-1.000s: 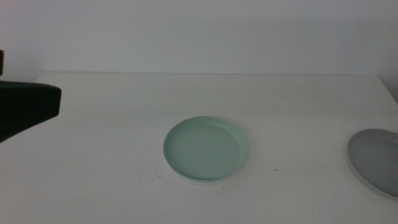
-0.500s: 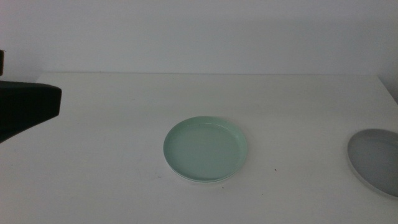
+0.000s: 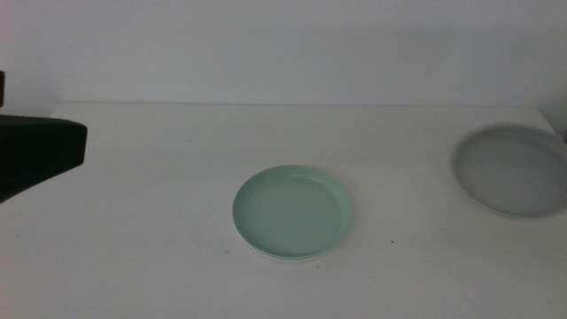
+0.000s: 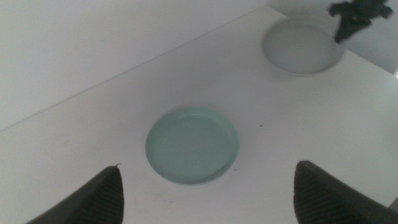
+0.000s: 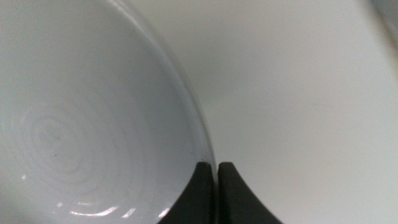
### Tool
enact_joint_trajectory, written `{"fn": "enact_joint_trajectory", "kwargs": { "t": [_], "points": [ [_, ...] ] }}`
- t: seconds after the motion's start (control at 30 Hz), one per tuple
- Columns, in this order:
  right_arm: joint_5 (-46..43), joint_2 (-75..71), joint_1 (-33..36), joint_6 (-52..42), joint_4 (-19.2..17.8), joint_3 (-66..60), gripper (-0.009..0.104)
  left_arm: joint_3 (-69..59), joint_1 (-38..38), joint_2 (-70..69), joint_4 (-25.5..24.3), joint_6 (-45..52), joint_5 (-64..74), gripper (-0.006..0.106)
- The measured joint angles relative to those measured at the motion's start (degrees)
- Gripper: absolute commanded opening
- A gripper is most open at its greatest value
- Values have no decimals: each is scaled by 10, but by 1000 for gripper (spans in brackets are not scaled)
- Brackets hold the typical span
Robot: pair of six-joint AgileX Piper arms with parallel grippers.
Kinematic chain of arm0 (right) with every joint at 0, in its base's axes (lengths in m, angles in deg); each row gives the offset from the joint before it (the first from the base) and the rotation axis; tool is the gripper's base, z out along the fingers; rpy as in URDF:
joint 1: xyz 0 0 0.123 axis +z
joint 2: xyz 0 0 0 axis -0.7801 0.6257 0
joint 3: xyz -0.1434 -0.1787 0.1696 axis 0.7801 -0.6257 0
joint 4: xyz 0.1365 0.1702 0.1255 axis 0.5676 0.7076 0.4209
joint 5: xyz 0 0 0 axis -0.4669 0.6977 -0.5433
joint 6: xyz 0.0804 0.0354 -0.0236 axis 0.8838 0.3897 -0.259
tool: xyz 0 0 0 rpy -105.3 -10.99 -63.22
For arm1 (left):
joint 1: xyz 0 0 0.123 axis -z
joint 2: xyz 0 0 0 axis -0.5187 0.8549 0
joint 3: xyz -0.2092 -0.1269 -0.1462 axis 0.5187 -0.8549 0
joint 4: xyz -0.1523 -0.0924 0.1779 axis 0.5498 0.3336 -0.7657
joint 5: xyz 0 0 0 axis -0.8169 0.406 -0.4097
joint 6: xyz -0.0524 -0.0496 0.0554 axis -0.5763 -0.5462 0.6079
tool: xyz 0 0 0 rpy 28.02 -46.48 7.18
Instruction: Stack the three bowls on top of each other.
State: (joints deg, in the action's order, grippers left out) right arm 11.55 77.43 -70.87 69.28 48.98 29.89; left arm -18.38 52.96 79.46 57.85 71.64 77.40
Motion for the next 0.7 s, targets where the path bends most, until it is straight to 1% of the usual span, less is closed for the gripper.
{"fn": "enact_joint_trajectory", "kwargs": {
  "t": [0.07, 0.23, 0.33, 0.43, 0.53, 0.7],
  "points": [
    [6, -20, 50, 4, 13, 16, -2, 0, 0, 0, 0, 0, 0, 94],
    [8, -9, 215, 40, 32, 57, -2, 0, 0, 0, 0, 0, 0, 94],
    [8, 19, 292, 59, 37, 85, -2, 0, 0, 0, 0, 0, 0, 94],
    [8, 52, 353, 74, 38, 110, -2, 0, 0, 0, 0, 0, 0, 94],
    [2, 80, 396, 83, 41, 126, -2, 0, 0, 0, 0, 0, 0, 94],
    [-6, 115, 410, 94, 66, 137, -2, 0, 0, 0, 0, 0, 0, 94]
  ]
}}
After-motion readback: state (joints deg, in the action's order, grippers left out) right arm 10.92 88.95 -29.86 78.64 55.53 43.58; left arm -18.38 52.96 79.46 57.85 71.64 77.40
